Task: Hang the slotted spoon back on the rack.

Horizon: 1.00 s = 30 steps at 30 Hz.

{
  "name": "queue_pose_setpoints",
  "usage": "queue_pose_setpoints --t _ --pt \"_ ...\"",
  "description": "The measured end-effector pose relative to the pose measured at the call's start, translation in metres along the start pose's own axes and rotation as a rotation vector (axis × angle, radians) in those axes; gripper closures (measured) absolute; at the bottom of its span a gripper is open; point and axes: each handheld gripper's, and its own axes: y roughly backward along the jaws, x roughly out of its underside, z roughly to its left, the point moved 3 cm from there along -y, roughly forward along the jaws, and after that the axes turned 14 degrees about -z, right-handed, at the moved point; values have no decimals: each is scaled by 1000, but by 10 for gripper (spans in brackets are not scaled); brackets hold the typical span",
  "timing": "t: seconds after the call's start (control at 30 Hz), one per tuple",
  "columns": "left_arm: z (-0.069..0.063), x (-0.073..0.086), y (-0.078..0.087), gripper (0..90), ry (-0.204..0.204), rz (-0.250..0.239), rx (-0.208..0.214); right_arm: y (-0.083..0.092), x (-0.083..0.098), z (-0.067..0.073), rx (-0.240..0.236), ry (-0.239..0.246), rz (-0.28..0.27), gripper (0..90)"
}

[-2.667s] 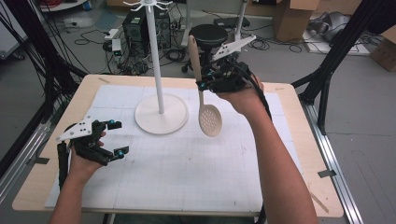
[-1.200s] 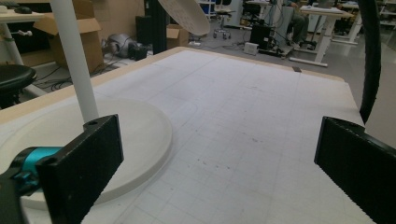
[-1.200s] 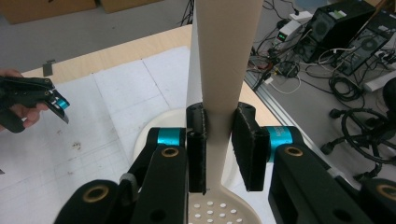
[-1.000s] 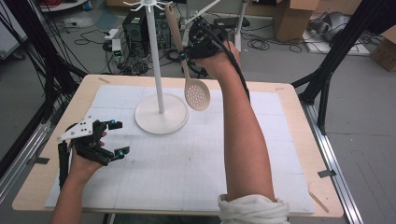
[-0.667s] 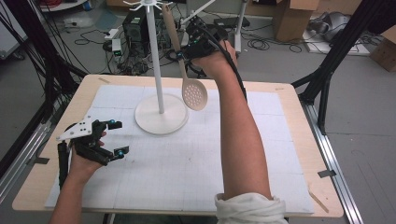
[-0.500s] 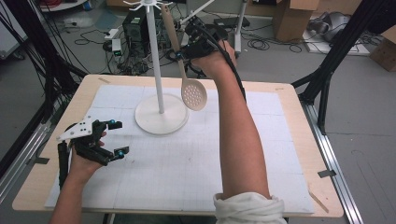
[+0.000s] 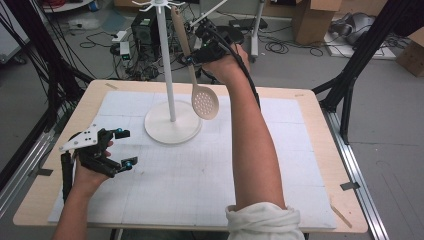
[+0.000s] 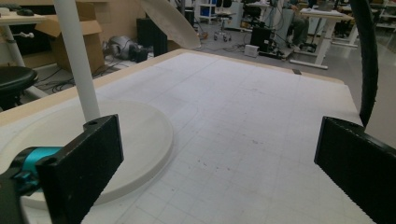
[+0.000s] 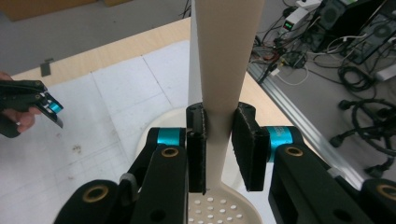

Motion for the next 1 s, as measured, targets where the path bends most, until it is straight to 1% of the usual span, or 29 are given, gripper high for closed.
queue_pose_setpoints --t 0.03,0.07,0.1,0.13,0.17,0.2,0.37,0.4,0.47,0.57,0.73,0.77,0.87,1.0 --pt "0 0 0 16 1 -2 -2 -1 1 0 -5 -12 0 734" --pt "0 0 0 17 1 -3 -1 -2 2 -1 -8 -30 -7 671" --pt "0 0 0 17 0 -3 -1 -2 2 -1 -8 -38 -15 628" --pt "0 0 0 17 0 0 0 -2 3 0 1 -38 -19 614" --pt "0 0 0 17 2 2 1 -2 4 0 -5 -31 -16 597" --pt "0 1 0 17 1 4 1 -1 4 1 -1 -27 -16 582" --pt "-1 1 -2 17 -1 7 4 8 10 2 -4 -5 -47 558" --pt "-1 1 -2 16 -1 7 4 10 12 3 -7 -9 -55 555" --pt "-1 1 -2 16 -2 8 3 15 17 3 -5 2 -69 535" --pt "-1 1 -2 17 -2 10 4 22 25 3 -7 6 -75 507" --pt "-1 2 -3 17 -6 19 6 36 39 4 -22 11 -106 488" --pt "-1 2 -3 16 1 18 6 39 41 5 -24 13 -115 480" --pt "-2 3 -4 17 3 30 9 48 48 8 -33 16 -138 471" --pt "-2 3 -4 17 -2 34 14 59 56 12 -44 27 -157 448"
